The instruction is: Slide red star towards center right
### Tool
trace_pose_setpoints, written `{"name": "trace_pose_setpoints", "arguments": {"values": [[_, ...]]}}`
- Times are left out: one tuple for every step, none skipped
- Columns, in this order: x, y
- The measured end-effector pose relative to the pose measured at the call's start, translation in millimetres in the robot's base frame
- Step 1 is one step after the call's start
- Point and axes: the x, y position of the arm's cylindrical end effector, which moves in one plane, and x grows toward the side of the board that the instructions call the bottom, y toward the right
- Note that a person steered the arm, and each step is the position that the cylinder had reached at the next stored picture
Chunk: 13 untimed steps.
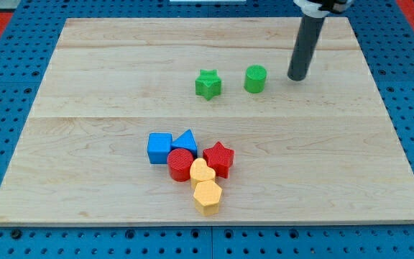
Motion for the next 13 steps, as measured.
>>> {"name": "trace_pose_setpoints", "arguments": {"values": [[13.7, -50.9], [20.2, -86.0], [20.2, -116.8], [20.2, -102.3], [28.5, -27.7], [38.4, 18.3], [38.4, 25.3], [38.4, 33.5], [38.4, 36.2], [38.4, 40.1], [38.4, 46.4], [38.4, 53.5], [40.9, 61.8]]}}
